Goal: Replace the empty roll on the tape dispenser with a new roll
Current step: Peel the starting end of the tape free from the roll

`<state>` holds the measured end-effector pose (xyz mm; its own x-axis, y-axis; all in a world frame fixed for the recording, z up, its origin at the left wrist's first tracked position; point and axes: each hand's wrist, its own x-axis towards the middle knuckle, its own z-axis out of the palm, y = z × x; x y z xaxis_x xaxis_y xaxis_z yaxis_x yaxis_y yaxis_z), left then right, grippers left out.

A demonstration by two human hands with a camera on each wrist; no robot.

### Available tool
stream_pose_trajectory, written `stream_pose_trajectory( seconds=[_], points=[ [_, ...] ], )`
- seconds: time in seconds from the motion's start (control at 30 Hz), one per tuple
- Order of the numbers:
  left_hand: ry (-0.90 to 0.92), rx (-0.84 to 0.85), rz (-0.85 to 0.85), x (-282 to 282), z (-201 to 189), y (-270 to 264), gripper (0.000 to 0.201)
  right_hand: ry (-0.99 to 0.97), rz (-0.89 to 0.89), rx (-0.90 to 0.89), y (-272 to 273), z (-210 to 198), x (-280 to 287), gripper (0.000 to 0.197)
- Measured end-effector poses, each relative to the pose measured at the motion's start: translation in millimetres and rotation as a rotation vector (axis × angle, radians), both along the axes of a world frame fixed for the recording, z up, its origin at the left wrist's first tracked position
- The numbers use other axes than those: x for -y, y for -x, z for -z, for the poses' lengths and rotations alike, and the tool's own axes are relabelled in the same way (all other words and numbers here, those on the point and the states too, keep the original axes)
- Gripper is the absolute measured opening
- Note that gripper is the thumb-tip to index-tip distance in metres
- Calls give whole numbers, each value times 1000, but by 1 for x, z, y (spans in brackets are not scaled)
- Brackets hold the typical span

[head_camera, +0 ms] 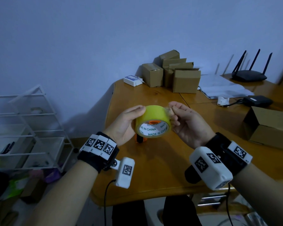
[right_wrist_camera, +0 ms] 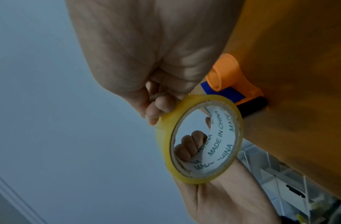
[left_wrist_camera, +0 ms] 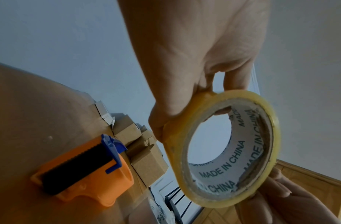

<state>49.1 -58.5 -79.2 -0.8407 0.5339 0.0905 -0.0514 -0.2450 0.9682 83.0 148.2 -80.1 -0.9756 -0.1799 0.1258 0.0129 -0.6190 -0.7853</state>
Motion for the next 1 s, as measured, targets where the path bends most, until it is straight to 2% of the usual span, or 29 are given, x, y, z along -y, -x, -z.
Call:
stream_pose_trajectory(
  seconds=[0.07, 0.13, 0.33, 0.4, 0.47, 0.53, 0.57, 0.67, 0.8, 0.87, 1.0],
  points=[
    [-22, 8, 4, 1, 2, 0, 43, 65, -19, 12, 2, 1, 1, 16],
    [-48, 24, -7, 0, 4, 0, 49, 131, -27, 24, 3, 0, 1, 16],
    [-95, 41, 0, -4, 4, -1, 47, 395, -124, 36, 7, 6, -1, 16],
    [-105, 60, 7, -4, 7, 0, 47, 428, -145, 50, 10, 7, -4, 15],
    [-45, 42, 9, -3, 9, 2, 39, 348, -88, 59, 13, 6, -7, 11],
    [108, -38, -41, -1, 6, 5, 21, 180, -16, 41, 15, 3, -11, 5],
    [179, -83, -77, -1, 4, 6, 18, 90, -1, 16, 14, 2, -12, 6],
    [263, -110, -96, -5, -3, 6, 25, -75, 41, -14, 11, -1, -9, 15],
    [364, -84, -7, -20, -9, 2, 31, -113, 77, -31, 5, 0, 3, 7],
    [413, -108, 44, -23, -8, 1, 31, -125, 75, -48, 4, 0, 7, 9],
    [354, -90, 50, -16, -4, 4, 39, -199, 111, -63, 5, -3, 3, 16]
  ],
)
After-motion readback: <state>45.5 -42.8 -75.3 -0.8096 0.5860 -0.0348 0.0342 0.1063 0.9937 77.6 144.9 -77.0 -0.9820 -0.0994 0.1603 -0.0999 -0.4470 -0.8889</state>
